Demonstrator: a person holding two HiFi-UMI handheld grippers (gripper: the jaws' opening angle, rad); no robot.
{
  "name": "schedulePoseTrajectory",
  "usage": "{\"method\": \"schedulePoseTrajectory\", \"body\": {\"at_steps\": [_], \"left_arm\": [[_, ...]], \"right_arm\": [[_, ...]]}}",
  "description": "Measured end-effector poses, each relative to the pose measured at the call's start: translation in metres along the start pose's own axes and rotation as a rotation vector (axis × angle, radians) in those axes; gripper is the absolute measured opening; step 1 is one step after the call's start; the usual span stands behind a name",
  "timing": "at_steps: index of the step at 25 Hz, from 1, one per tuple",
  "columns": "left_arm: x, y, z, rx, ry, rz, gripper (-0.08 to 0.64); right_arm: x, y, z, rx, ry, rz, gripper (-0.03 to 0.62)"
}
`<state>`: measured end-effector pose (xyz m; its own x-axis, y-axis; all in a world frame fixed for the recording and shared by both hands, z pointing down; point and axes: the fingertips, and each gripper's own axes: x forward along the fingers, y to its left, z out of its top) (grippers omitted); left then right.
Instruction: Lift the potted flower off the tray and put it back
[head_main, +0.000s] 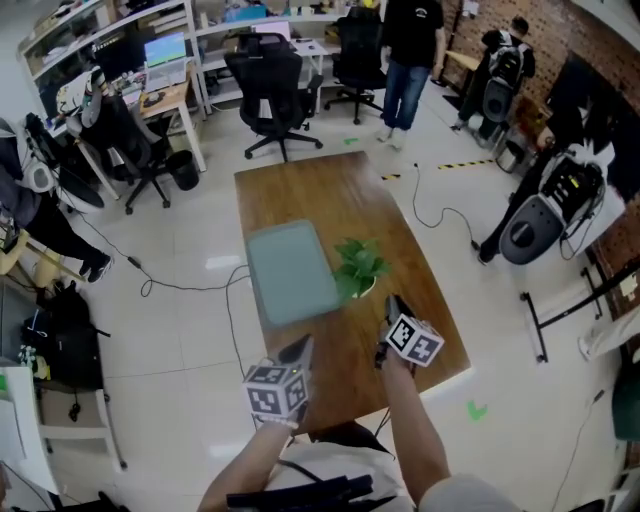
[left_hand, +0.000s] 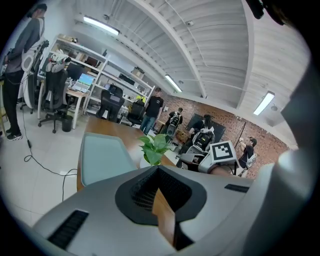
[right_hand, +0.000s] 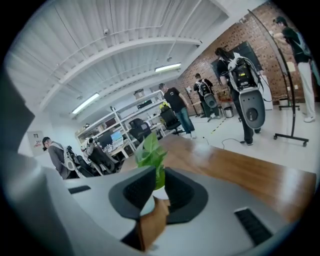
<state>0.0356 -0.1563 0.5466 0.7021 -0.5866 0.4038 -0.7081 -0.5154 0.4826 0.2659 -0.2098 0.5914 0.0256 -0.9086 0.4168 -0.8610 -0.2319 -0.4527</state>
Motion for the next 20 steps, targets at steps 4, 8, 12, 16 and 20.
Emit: {"method": "schedulePoseTrajectory", "body": {"at_steps": [4, 8, 12, 16, 20], "left_arm": [[-0.024, 0.002, 0.002, 0.011, -0.040, 0.013, -0.005], [-0.042, 0.005, 0.004, 0.026, -0.078, 0.029, -0.005], [-0.050, 0.006, 0.004, 0.052, -0.100, 0.045, -0.003], [-0.054, 0.006, 0.007, 0.093, -0.119, 0.063, -0.003], [-0.053, 0.005, 0.012, 0.123, -0.130, 0.069, -0.003]], "right_arm": [[-0.035, 0.035, -0.007, -0.050, -0.004, 0.068, 0.006], [-0.059, 0.065, -0.022, -0.101, 0.013, 0.147, 0.000], [-0.084, 0.091, -0.029, -0.179, 0.010, 0.195, 0.000], [-0.095, 0.104, -0.033, -0.235, 0.013, 0.210, 0.000], [-0.098, 0.103, -0.038, -0.242, 0.029, 0.202, 0.000]]}}
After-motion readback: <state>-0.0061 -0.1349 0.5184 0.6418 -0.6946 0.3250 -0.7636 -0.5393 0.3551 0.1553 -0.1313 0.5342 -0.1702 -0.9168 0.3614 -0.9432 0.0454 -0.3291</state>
